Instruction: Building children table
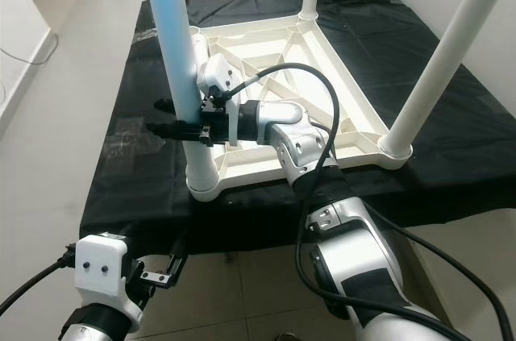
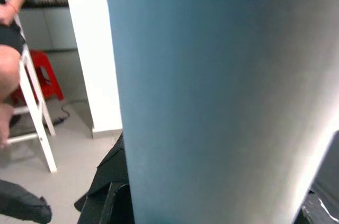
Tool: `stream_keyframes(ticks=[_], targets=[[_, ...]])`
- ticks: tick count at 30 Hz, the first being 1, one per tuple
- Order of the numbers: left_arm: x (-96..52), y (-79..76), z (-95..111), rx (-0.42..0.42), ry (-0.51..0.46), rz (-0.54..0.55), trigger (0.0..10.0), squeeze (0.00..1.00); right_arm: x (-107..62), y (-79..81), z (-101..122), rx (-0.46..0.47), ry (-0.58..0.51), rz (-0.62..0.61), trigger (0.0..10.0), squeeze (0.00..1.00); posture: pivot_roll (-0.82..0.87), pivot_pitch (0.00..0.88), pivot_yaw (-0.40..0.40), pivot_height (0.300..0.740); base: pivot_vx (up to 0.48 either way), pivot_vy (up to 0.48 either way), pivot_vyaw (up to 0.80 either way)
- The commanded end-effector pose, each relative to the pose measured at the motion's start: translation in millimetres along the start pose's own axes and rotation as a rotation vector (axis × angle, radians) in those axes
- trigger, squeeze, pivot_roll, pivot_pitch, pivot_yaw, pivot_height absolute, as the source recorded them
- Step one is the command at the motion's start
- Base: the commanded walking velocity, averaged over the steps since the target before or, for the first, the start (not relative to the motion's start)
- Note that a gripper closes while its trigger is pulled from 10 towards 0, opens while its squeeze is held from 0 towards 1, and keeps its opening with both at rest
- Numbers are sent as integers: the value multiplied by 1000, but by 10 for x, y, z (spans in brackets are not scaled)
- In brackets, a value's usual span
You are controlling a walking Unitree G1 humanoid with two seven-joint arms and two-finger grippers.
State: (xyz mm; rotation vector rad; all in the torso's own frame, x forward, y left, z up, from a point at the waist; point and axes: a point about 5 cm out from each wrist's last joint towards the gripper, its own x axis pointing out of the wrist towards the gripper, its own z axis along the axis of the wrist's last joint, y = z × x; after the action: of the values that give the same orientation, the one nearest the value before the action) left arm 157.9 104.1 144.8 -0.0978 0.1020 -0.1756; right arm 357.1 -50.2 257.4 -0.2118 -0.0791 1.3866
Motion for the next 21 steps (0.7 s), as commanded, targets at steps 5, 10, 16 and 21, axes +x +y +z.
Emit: stream_keyframes(ticks=[5, 10, 16, 21], targets=[[0, 11, -47, 6, 19, 12, 10000, 0, 0, 56, -484, 141, 189, -57, 10000, 0, 127, 199, 15, 740, 0, 0, 0], [5, 13, -47, 6, 18, 13, 10000, 0, 53, 20, -495, 150, 220, -133, 10000, 0, 126, 201, 15, 740, 0, 0, 0], [13, 15, -33, 6, 12, 16, 10000, 0, 107, -10, -555, 216, 216, -285, 10000, 0, 128, 205, 11, 740, 0, 0, 0], [39, 74, -15, 14, -1, 32, 10000, 0, 69, 40, -621, 264, 185, -378, 10000, 0, 121, 206, 14, 740, 0, 0, 0]])
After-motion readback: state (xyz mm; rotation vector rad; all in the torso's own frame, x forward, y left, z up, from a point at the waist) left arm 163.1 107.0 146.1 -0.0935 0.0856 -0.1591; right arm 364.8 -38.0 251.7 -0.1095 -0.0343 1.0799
